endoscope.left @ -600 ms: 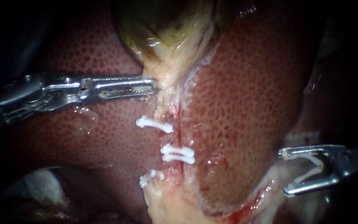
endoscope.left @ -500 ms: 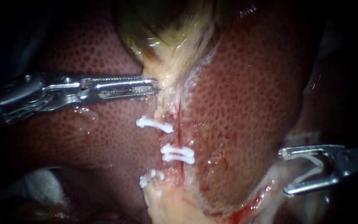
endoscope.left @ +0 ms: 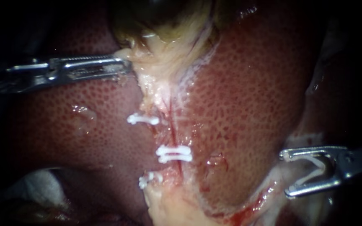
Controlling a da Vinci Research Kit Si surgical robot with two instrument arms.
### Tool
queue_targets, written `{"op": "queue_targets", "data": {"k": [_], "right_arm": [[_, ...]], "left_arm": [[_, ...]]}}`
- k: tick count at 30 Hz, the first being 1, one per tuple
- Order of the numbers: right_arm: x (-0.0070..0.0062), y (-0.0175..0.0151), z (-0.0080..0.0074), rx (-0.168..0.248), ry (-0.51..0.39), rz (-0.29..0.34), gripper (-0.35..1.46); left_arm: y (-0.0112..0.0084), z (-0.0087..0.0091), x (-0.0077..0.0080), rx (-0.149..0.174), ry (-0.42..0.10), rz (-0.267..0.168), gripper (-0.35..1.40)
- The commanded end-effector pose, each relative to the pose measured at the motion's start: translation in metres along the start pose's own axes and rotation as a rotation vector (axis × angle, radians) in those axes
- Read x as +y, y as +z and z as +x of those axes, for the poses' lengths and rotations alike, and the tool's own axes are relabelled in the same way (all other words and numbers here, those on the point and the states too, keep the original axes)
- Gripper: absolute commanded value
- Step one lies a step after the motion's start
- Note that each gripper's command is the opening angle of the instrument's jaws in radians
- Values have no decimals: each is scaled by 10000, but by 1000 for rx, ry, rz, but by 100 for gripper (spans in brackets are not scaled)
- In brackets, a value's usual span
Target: Clipping third clip right tube
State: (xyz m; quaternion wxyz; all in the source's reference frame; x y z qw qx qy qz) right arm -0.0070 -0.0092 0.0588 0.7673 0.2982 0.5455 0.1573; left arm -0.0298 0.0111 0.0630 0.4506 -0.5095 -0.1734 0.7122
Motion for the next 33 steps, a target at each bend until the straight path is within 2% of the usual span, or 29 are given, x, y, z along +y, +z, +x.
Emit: {"op": "queue_targets", "data": {"k": [1,4,11,18,25,33], "right_arm": [[0,0,0,0,0,0,49],[0,1,0,0,0,0,49],[2,9,3,1,2,-5,49],[14,31,9,0,8,-22,50],[41,60,12,12,17,-51,50],[79,107,10,21,24,-89,50]], "left_arm": [[-4,2,1,4,0,2,-35],[-10,4,4,9,4,1,-35],[-11,4,6,9,4,2,-35],[-12,4,6,9,4,2,-35],[-11,4,6,9,3,3,-35],[-8,4,7,10,3,4,-35]]}}
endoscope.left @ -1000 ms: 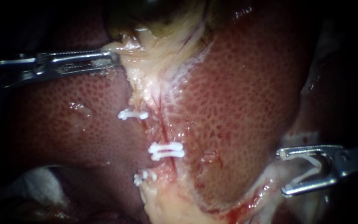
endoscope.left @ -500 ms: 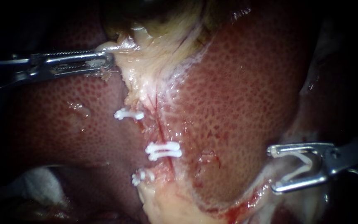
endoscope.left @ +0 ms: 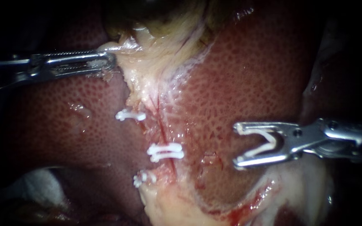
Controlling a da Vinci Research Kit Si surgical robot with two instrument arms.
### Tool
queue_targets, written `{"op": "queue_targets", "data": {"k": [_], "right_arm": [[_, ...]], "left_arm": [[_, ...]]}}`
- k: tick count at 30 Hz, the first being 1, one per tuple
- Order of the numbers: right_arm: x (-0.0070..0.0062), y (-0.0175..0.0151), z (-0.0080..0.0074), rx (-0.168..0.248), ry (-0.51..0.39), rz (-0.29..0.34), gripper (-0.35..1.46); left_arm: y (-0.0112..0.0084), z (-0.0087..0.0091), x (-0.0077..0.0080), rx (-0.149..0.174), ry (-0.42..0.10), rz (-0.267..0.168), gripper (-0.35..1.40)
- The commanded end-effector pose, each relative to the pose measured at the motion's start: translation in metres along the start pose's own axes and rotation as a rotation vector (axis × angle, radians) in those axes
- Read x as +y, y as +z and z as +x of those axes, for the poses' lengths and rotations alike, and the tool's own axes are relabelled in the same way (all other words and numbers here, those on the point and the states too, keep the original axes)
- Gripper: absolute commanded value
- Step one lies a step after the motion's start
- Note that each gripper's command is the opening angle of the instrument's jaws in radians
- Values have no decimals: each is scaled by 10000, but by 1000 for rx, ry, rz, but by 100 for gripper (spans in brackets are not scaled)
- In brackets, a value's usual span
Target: Clipping third clip right tube
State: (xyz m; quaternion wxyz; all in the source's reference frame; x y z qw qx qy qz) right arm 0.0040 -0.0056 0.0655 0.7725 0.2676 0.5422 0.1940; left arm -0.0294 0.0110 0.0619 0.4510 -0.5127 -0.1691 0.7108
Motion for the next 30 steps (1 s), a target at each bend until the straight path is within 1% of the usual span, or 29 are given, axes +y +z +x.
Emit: {"op": "queue_targets", "data": {"k": [1,6,11,16,21,25,30], "right_arm": [[3,6,-1,0,7,3,50],[18,41,-5,4,64,-4,50],[24,69,-7,8,104,4,50],[32,93,-12,-20,142,2,49],[43,114,-19,-27,169,12,48],[55,131,-25,-28,177,17,48],[68,142,-31,-30,191,10,47]], "left_arm": [[1,-1,0,0,0,1,-35],[1,-1,0,0,0,1,-35],[1,-1,2,0,-1,3,-35],[0,-1,4,1,-1,4,-35],[0,-1,5,1,-1,5,-35],[1,-1,5,1,-1,5,-35],[1,-1,5,1,-1,5,-35]]}}
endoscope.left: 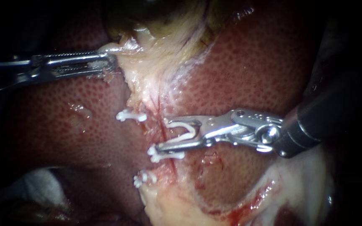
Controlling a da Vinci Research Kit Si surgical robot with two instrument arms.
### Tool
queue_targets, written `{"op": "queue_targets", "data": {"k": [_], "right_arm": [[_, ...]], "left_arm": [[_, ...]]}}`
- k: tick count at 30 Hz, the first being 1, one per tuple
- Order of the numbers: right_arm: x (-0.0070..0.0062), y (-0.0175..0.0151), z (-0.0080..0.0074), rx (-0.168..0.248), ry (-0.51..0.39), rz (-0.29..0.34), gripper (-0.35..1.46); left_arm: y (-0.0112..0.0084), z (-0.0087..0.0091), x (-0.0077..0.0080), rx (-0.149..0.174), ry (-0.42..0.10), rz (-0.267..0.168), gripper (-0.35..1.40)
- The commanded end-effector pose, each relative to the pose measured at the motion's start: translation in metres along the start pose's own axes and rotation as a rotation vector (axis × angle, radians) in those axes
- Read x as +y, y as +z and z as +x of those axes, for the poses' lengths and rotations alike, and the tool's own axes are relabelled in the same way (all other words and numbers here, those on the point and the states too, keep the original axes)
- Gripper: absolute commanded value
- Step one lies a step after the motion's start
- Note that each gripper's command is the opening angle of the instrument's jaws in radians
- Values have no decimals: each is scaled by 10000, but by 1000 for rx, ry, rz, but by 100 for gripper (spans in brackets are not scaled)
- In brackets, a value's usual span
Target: Clipping third clip right tube
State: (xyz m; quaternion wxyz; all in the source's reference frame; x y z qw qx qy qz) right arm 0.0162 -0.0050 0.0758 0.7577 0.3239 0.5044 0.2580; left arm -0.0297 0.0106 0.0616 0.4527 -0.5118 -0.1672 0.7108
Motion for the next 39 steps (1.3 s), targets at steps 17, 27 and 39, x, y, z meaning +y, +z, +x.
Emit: {"op": "queue_targets", "data": {"k": [17,27,39], "right_arm": [[4,20,4,58,111,163,45],[-5,23,7,119,172,267,45],[-3,34,13,160,208,294,43]], "left_arm": [[4,-2,2,2,1,6,-35],[4,-2,2,2,1,6,-35],[5,-2,2,2,1,6,-35]]}}
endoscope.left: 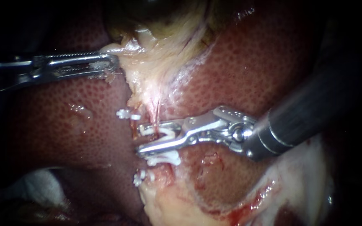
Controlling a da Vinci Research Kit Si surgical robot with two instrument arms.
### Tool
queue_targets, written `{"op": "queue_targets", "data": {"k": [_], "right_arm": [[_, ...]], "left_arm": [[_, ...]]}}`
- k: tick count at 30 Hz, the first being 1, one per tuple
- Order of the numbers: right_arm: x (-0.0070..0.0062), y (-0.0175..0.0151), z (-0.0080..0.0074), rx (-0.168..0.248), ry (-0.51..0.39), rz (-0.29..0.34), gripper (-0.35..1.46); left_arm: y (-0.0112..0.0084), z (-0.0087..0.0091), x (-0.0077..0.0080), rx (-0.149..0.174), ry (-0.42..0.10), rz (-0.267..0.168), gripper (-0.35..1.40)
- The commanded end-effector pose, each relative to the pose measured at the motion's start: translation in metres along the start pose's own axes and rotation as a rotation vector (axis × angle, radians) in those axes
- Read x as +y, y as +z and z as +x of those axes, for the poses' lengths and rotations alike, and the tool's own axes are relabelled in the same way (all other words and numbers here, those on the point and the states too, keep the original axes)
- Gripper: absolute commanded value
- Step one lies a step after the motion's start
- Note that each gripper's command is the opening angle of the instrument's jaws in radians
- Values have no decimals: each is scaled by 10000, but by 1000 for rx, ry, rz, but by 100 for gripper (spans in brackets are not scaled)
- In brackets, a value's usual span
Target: Clipping third clip right tube
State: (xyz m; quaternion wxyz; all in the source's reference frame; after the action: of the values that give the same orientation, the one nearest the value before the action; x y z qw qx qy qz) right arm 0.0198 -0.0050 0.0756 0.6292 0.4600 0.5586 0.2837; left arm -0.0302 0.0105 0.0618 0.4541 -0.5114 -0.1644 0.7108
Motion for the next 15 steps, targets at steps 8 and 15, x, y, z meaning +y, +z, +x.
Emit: {"op": "queue_targets", "data": {"k": [8,15], "right_arm": [[4,1,0,13,34,-12,39],[8,-7,0,18,99,-17,20]], "left_arm": [[1,-1,0,0,0,1,-35],[1,-1,1,0,1,-1,-35]]}}
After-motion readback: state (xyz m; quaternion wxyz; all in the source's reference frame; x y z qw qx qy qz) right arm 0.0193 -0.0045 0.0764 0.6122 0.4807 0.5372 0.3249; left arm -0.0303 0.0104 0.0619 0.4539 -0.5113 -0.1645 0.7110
